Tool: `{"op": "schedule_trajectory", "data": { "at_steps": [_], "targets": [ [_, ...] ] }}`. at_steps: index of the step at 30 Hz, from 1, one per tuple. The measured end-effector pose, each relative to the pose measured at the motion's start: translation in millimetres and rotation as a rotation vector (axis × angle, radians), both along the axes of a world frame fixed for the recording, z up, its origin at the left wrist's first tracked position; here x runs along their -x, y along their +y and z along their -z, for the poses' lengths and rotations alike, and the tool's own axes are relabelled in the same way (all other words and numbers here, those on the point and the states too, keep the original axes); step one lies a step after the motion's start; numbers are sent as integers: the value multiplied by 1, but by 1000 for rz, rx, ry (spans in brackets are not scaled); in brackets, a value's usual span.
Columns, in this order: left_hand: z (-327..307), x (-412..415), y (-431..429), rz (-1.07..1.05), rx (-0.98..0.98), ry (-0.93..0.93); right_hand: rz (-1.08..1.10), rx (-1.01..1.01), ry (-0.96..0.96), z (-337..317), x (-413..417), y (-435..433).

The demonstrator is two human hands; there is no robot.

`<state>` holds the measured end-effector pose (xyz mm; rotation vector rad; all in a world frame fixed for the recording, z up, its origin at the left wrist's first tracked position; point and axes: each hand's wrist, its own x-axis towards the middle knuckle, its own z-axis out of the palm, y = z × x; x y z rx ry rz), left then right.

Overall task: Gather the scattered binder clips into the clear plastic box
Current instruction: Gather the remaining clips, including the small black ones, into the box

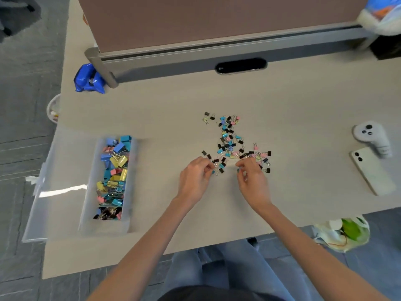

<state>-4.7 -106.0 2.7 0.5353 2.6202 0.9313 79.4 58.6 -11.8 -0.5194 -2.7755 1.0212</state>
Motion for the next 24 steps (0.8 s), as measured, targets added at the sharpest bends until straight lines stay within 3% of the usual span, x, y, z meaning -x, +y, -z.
{"op": "schedule_trajectory", "data": {
  "at_steps": [4,8,11,17,24],
  "targets": [
    [16,5,23,86,25,93,36,-91,-89,11,-5,40],
    [40,5,29,193,313,76,70,-132,-351,24,-9,68],
    [57,0,27,206,438,91,-21,-164,-445,31,-14,82],
    [69,-3,28,282,445,231,-184,-297,-496,41,-9,97],
    [64,23,60,402,444,225,-263,-306,-400,39,24,99]
  ]
}}
